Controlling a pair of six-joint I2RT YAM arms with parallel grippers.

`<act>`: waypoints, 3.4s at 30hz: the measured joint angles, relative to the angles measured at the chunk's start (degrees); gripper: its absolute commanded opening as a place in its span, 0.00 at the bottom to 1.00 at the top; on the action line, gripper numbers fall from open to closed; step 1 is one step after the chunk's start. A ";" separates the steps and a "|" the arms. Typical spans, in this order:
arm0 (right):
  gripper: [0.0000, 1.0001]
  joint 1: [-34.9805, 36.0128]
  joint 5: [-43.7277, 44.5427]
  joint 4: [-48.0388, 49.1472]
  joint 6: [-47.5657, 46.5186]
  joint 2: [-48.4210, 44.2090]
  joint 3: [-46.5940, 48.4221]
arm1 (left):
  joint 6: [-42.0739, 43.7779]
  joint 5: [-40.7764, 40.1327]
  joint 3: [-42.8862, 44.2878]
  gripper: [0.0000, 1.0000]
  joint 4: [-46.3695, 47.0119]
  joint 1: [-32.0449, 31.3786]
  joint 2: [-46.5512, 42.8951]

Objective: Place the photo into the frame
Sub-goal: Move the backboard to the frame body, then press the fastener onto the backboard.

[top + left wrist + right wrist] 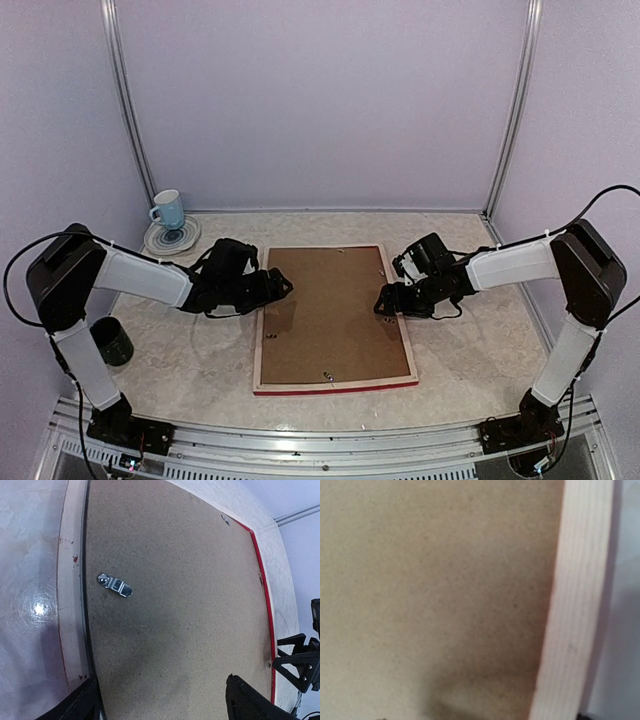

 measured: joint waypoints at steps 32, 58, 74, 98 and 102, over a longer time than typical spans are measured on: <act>0.80 -2.29 0.83 -1.31 -1.01 -0.15 0.42 | 8.50 -10.67 5.73 0.99 -9.94 -1.75 -3.15; 0.80 -5.18 13.20 -10.60 -8.07 11.47 24.83 | 17.20 -9.57 13.60 0.86 -10.93 4.57 7.93; 0.80 -5.18 12.63 -9.62 -8.02 11.32 20.57 | 18.80 -9.09 15.80 0.67 -12.63 4.59 11.96; 0.79 -5.18 8.41 -6.71 -7.50 10.86 17.62 | 18.75 -12.09 16.63 0.59 -16.46 4.37 12.26; 0.79 -5.18 7.87 -6.32 -7.45 10.67 17.33 | 18.75 -12.31 16.65 0.59 -16.50 4.26 12.33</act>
